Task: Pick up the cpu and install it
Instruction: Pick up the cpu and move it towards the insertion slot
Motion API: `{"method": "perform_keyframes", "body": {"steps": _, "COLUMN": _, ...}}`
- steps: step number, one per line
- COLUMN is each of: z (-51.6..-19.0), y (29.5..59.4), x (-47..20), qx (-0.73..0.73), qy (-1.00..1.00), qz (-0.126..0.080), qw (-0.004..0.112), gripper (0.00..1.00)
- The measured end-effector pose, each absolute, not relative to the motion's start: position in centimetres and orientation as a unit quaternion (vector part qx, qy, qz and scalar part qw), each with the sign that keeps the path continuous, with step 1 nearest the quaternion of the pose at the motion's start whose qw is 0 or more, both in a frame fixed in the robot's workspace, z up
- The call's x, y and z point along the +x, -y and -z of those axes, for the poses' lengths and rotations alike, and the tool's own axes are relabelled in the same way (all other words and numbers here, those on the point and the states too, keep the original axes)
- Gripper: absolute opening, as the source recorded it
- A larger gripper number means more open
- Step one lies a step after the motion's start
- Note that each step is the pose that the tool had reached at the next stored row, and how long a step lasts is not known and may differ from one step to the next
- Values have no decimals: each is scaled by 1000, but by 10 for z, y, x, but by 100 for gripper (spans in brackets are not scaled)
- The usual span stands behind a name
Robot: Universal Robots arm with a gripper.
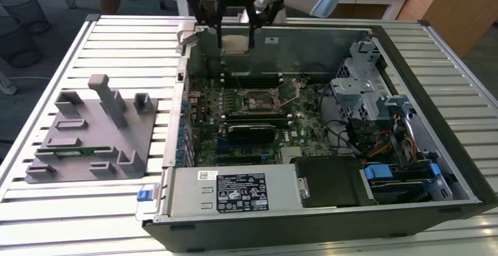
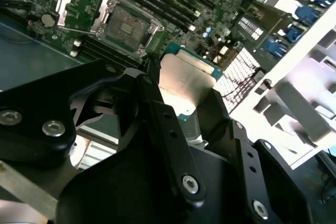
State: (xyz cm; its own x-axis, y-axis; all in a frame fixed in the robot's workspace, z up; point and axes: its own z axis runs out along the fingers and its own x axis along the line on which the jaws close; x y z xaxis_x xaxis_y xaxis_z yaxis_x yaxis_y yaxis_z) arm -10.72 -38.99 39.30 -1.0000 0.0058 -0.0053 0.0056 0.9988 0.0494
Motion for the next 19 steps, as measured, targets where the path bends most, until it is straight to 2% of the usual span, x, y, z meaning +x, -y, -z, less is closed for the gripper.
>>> {"method": "perform_keyframes", "body": {"steps": 19, "z": -388, "y": 385, "x": -54, "qx": 3, "qy": -1000, "qz": -25, "qw": 3, "gripper": 53}}
